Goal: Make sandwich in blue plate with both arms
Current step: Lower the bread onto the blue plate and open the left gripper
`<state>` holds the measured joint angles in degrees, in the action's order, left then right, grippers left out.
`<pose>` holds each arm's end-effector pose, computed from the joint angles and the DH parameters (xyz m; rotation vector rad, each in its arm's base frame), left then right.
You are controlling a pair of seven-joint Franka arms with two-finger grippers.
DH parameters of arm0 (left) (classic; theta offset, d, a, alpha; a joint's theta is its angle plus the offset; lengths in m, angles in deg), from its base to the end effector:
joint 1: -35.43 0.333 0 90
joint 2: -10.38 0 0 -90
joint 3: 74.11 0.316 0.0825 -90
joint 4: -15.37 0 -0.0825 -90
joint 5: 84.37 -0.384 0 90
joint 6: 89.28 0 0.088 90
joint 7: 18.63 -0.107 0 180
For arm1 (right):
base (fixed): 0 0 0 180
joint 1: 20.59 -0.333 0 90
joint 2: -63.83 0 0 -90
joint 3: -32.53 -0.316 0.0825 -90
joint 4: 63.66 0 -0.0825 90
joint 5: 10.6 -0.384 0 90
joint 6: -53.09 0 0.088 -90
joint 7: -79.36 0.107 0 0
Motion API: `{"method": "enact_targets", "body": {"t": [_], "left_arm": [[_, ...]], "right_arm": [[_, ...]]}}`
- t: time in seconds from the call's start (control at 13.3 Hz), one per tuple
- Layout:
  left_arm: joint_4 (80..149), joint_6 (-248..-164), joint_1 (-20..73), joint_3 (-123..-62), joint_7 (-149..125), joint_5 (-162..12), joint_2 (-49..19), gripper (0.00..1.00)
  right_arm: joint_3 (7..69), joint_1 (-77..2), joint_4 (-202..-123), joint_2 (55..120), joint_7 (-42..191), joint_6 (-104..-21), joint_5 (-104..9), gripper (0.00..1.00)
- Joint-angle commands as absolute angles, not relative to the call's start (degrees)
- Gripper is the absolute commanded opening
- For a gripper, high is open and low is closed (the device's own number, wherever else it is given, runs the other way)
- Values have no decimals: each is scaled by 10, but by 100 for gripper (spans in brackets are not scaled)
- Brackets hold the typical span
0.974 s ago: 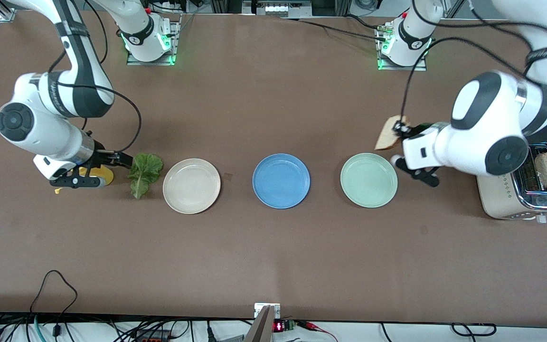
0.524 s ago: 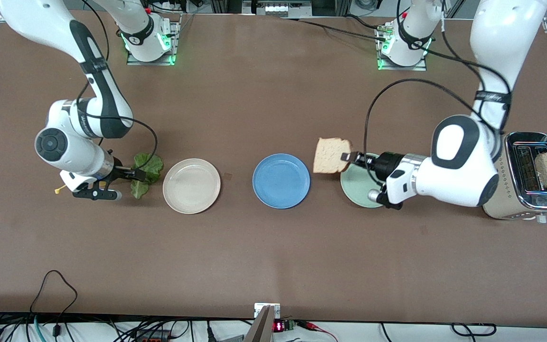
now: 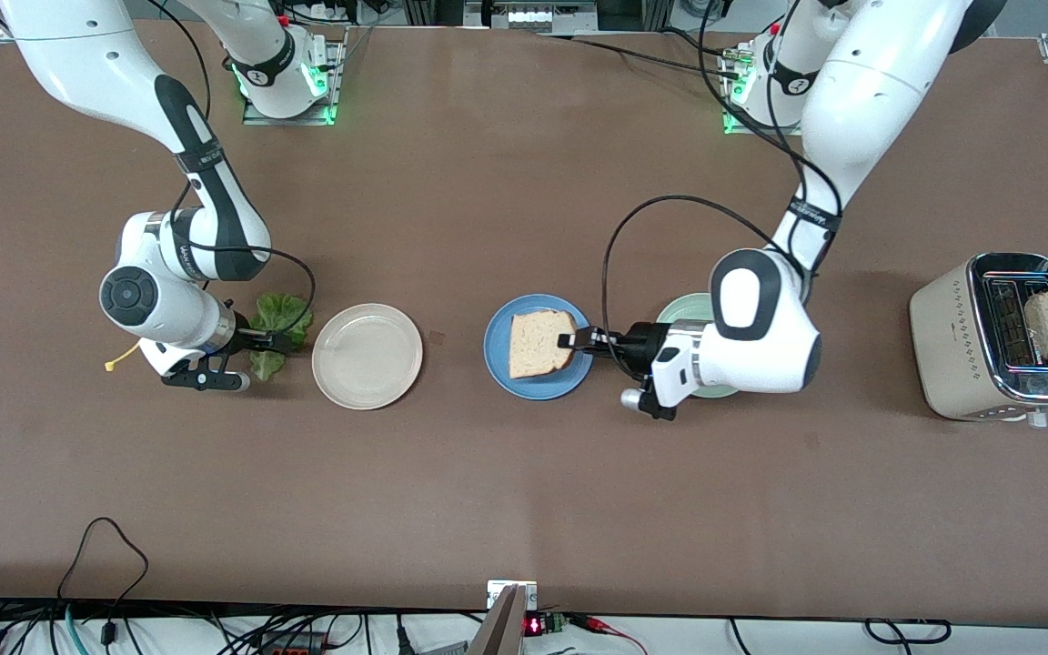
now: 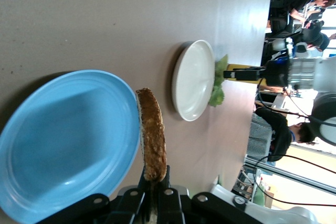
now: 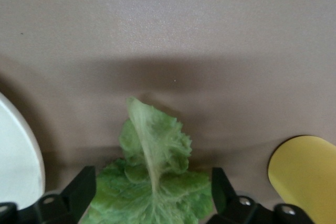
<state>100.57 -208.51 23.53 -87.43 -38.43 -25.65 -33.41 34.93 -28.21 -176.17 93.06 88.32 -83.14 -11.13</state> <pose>0.6423 -0.3169 0.2428 2.1366 -0.1123 -0.2378 0.6037 0.0558 0.2033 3.1101 -0.1056 -0.1450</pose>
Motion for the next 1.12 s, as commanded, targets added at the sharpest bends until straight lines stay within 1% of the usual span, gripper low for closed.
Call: {"method": "enact_targets", "body": {"t": [0.0,0.15,0.37,0.45,0.52,0.67,0.75,0.82,0.9,0.97,1.05], "left_arm": [[992,-2087,230,-869,-433,-241,-362,2],[994,-2087,229,-869,-448,-241,-370,2],[994,-2086,228,-869,-467,-241,-378,2],[994,-2086,228,-869,-468,-241,-383,2],[994,-2086,222,-869,-468,-237,-387,2],[993,-2087,214,-869,-479,-227,-390,4],[994,-2086,214,-869,-485,-217,-390,9],[994,-2086,214,-869,-484,-216,-391,19],[995,-2086,214,-869,-485,-218,-391,73],[995,-2082,217,-868,-488,-224,-387,100],[995,-2078,223,-865,-487,-229,-383,100]], "right_arm": [[349,-281,-1761,942,891,-845,-109,92],[349,-282,-1760,948,890,-851,-109,83],[349,-282,-1758,949,888,-850,-109,50],[349,-282,-1757,949,888,-849,-109,33],[349,-282,-1757,949,888,-848,-109,21],[348,-280,-1758,951,883,-845,-109,9],[348,-280,-1758,951,881,-845,-109,7],[348,-281,-1757,950,880,-844,-109,4],[349,-281,-1756,948,877,-844,-109,3],[349,-281,-1754,944,874,-844,-109,3],[349,-280,-1754,936,874,-841,-109,3]]}}
